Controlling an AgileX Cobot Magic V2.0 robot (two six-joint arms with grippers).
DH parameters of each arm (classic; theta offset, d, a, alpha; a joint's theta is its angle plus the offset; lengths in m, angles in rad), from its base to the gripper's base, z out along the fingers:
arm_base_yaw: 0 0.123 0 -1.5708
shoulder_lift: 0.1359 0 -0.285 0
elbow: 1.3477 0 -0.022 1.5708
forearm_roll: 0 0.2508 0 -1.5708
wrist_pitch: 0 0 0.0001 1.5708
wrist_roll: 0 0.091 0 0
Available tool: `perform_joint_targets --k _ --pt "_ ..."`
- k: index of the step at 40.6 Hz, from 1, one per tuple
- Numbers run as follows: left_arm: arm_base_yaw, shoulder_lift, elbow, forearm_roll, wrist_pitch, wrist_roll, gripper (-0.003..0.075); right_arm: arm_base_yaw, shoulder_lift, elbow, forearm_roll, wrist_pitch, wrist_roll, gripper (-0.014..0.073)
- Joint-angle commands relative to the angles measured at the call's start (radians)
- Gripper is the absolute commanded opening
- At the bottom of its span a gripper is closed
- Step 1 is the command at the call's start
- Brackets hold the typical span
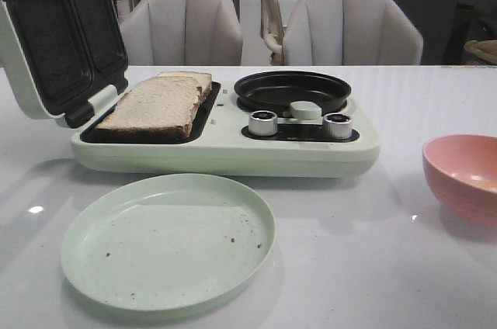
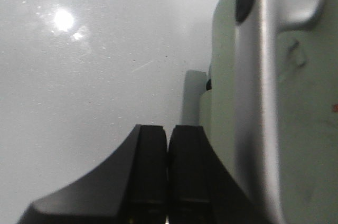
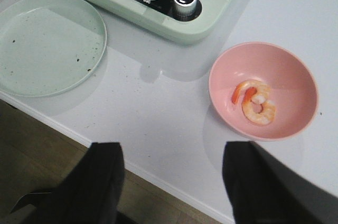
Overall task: Make breakfast with bread and shrimp
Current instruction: 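Release the bread and raise the right gripper away, then push the sandwich maker lid down over the bread with the left gripper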
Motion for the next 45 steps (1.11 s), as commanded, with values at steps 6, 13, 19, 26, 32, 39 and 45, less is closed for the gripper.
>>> perform_joint_targets --k 6,13,19,26,32,39,45 --pt "-0.066 -0.054 -0.038 -0.070 -0.018 0.014 0.0109 -0.003 -0.001 -0.029 -0.007 -0.061 -0.001 0.0515" --pt "-0.113 -0.054 -0.038 -0.089 0.006 0.016 0.0109 -0.003 -0.001 -0.029 -0.007 -0.061 -0.001 0.0515" --pt "-0.149 -0.054 -0.038 -0.130 0.008 0.039 0.0109 -0.003 -0.001 -0.029 -0.007 -0.061 -0.001 0.0515" --pt "-0.189 -0.054 -0.038 -0.147 0.010 0.066 0.0109 -0.003 -0.001 -0.029 -0.007 -0.061 -0.001 0.0515" --pt "-0.201 -0.054 -0.038 -0.149 0.010 0.066 0.0109 -0.003 -0.001 -0.029 -0.007 -0.061 -0.001 0.0515" --pt "-0.201 -0.054 -0.038 -0.149 0.014 0.066 0.0109 -0.003 -0.001 -0.029 -0.007 -0.061 -0.001 0.0515" --pt "-0.201 -0.054 -0.038 -0.149 0.019 0.066 0.0109 -0.003 -0.001 -0.029 -0.007 -0.061 -0.001 0.0515"
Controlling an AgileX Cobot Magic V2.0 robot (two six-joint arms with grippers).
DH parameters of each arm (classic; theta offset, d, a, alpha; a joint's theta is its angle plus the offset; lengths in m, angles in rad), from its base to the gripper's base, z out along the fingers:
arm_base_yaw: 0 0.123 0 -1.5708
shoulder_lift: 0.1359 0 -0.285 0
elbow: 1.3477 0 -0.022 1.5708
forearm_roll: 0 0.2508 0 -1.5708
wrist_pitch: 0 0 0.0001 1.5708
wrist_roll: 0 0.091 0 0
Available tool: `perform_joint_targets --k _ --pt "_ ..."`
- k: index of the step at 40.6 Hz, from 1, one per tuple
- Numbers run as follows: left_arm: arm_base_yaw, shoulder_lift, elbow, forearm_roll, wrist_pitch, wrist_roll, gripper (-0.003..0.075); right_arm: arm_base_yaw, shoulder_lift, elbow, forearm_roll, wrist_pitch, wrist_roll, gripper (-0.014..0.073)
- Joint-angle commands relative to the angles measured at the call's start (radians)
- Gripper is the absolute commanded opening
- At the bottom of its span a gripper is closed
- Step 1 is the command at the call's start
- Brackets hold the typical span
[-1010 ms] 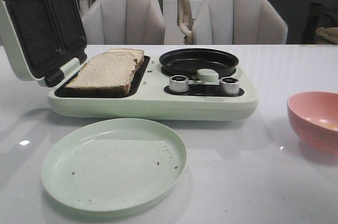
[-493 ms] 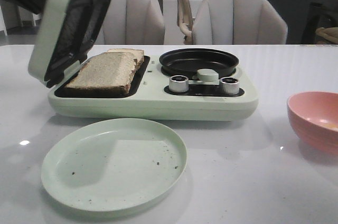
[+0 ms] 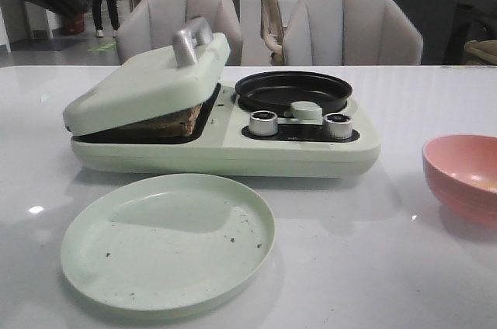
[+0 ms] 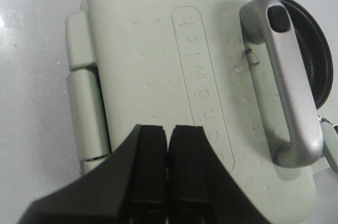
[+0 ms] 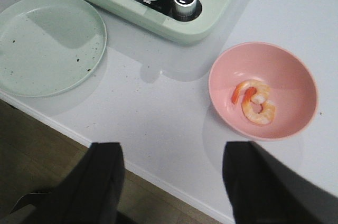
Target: Make breakfast with bread and shrimp
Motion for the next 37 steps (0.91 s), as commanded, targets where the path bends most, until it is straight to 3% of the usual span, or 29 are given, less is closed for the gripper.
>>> perform_joint_targets --k 1,15,22,28,37 --pt "-0.005 -0.057 -0.037 -0.055 -0.019 0.005 0.0109 -0.003 -0.001 -0.029 -0.007 -0.061 -0.001 0.0515" --pt "-0.005 -0.057 -0.037 -0.056 -0.004 0.005 0.0109 -0.003 -0.001 -0.029 -0.007 -0.061 -0.001 0.0515" --pt "-0.031 -0.107 -0.037 -0.055 0.026 0.073 0.0109 -0.003 -0.001 -0.029 -0.007 -0.061 -0.001 0.0515" --pt "-0.105 -0.214 -0.019 0.000 0.020 0.079 0.0109 -0.003 -0.001 -0.029 -0.007 -0.061 -0.001 0.0515" --pt "-0.261 -0.438 0.167 0.122 -0.105 0.079 0.0109 -0.003 -0.001 -0.029 -0.007 -0.061 -0.001 0.0515"
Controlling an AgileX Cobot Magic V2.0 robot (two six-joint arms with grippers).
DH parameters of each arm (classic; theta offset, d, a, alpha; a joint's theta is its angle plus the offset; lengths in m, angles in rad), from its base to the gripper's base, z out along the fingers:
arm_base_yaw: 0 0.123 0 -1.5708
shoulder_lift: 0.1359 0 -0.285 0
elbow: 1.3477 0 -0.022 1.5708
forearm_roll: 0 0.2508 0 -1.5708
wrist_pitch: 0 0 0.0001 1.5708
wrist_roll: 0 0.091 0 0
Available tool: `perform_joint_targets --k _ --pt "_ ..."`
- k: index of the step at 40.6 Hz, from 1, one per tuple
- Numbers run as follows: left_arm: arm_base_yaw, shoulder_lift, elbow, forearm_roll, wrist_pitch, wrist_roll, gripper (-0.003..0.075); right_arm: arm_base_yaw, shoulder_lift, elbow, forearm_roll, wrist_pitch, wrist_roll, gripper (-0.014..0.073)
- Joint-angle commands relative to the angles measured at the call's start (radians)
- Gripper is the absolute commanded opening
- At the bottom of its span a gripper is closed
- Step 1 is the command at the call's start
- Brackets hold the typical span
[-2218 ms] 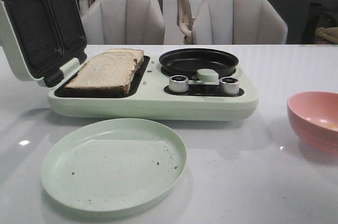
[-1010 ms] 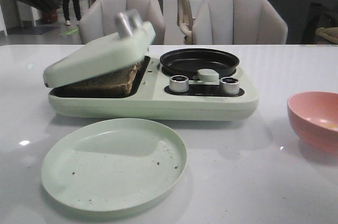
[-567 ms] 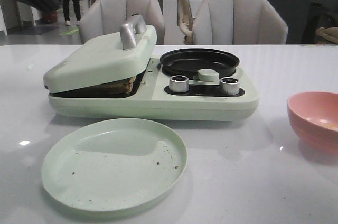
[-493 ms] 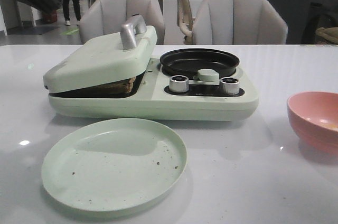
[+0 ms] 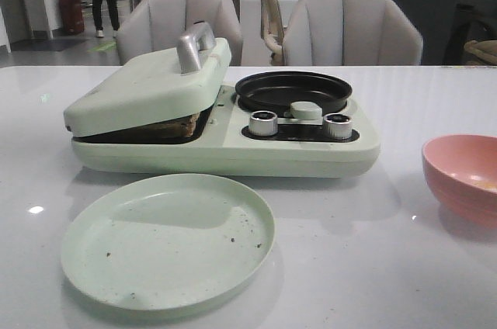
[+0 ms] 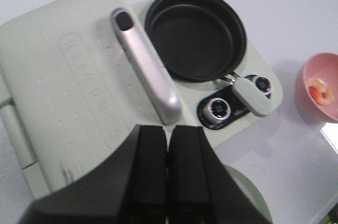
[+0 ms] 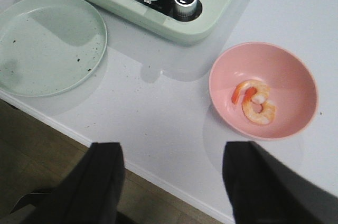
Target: Make breakfast with bread and shrimp
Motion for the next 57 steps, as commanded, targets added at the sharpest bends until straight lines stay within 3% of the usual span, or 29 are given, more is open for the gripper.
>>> perform_joint_targets --k 1,12,27,35,57 --pt "-0.048 -0.137 0.059 -0.003 -0.095 0.004 0.0109 -0.003 -0.001 -0.029 -0.006 -0.061 -0.003 0.0515" --pt "-0.107 -0.452 0.411 0.038 -0.250 0.008 0.0109 -0.003 -0.001 -0.029 -0.006 -0.061 -0.003 0.0515" --pt "-0.107 -0.821 0.778 0.047 -0.284 0.008 0.0109 -0.003 -0.001 -0.029 -0.006 -0.061 -0.003 0.0515" --pt "-0.107 -0.911 0.836 0.049 -0.286 0.008 0.0109 -0.003 -0.001 -0.029 -0.006 -0.060 -0.003 0.0515" --pt "-0.107 -0.912 0.838 0.047 -0.290 0.008 0.0100 -0.003 0.049 -0.040 -0.012 -0.072 -0.003 0.0515"
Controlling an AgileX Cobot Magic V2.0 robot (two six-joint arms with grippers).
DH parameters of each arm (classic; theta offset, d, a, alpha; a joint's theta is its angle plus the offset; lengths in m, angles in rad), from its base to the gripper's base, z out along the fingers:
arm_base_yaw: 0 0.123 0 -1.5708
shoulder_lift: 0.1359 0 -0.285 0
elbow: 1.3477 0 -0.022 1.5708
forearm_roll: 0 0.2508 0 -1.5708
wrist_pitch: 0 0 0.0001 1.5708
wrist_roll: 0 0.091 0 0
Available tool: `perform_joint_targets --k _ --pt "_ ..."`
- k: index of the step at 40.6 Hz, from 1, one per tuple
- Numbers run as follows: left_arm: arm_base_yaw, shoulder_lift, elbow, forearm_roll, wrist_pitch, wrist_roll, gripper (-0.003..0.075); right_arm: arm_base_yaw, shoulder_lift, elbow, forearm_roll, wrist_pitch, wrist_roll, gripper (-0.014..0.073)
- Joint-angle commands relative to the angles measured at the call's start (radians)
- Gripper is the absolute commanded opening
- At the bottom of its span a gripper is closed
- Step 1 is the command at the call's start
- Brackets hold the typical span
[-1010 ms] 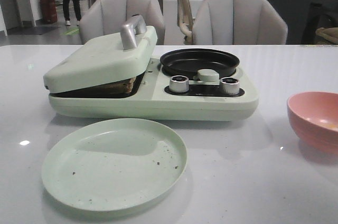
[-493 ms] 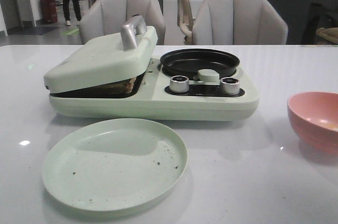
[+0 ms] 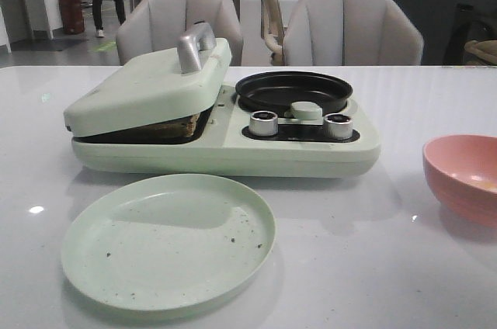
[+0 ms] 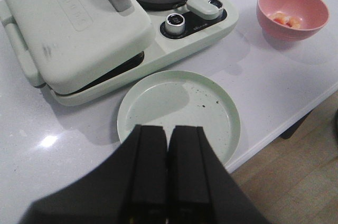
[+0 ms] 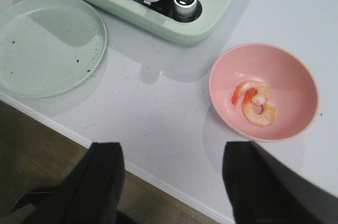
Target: Make breakfast with bread and shrimp
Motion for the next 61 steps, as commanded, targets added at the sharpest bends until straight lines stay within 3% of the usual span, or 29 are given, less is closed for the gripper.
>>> perform_joint_targets --k 1,12,23,33,58,61 --pt "-0.008 -0.003 -0.029 -0.032 -0.077 0.000 0.0100 -0.003 0.046 -0.046 -0.015 -0.060 -0.003 0.0515" --pt "-0.008 -0.003 -0.029 -0.032 -0.091 0.000 0.0100 -0.062 0.246 -0.147 -0.077 0.007 -0.003 0.0515" --pt "-0.008 -0.003 -0.027 -0.026 -0.094 0.000 0.0100 -0.436 0.444 -0.220 0.048 0.038 -0.022 0.0515" --pt "-0.008 -0.003 -0.027 -0.025 -0.094 0.000 0.0100 -0.617 0.644 -0.267 0.166 -0.006 -0.152 0.0515" --pt "-0.008 -0.003 -0.027 -0.025 -0.094 0.000 0.0100 -0.635 1.033 -0.355 0.241 -0.159 -0.199 0.0514" --pt "-0.008 -0.003 -0.027 -0.025 -0.094 0.000 0.0100 -0.632 1.049 -0.356 0.241 -0.163 -0.204 0.0463"
